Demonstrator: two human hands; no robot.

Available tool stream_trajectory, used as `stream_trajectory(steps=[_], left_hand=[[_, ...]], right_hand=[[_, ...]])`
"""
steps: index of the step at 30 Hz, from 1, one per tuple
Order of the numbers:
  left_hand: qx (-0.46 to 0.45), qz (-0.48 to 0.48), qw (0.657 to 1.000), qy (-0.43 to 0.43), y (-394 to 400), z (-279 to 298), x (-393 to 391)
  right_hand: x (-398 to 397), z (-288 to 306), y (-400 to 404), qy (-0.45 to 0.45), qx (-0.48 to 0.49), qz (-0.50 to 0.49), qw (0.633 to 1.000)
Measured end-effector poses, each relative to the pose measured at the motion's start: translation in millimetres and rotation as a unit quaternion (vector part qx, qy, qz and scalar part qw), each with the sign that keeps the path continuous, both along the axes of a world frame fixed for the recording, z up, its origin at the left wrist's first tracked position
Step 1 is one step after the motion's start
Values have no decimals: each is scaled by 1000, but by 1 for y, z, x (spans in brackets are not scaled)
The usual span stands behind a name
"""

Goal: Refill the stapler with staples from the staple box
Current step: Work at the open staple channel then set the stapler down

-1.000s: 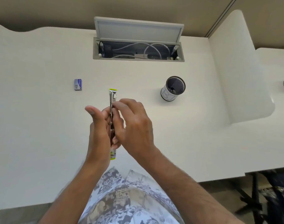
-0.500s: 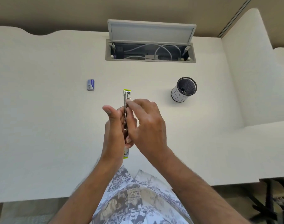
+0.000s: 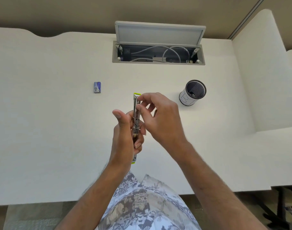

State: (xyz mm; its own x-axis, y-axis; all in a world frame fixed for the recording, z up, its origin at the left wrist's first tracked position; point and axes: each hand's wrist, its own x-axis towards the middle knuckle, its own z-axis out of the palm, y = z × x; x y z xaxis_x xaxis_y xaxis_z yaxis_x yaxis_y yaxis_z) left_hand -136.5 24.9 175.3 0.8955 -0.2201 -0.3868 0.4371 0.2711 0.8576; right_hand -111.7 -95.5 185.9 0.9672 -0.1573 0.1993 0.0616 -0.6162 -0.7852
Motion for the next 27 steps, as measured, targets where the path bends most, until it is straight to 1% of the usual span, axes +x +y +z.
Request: stream_trajectory(steps=[5, 10, 14, 16, 19, 23, 27], left_hand=[[-2, -9, 1000, 1, -2, -2, -2], [-3, -9, 1000, 9, -3, -1, -1], [-7, -10, 1000, 11, -3, 0, 3], [0, -10, 1000, 6, -4, 1, 3], [3, -6, 1000, 8, -5, 1, 3], [-11, -2, 1000, 13, -5, 2, 4], [-19, -1, 1000, 9, -5, 3, 2]], right_hand=[[2, 1, -9, 32, 19, 21, 999], [2, 1, -9, 24, -21, 36, 999], [-11, -3, 5, -43, -98, -23, 994], [-17, -6, 11, -63, -114, -50, 990], [-21, -9, 15, -66, -128, -63, 988], [-26, -12, 20, -44, -154, -53, 986], [-28, -13, 24, -42, -161, -55, 985]])
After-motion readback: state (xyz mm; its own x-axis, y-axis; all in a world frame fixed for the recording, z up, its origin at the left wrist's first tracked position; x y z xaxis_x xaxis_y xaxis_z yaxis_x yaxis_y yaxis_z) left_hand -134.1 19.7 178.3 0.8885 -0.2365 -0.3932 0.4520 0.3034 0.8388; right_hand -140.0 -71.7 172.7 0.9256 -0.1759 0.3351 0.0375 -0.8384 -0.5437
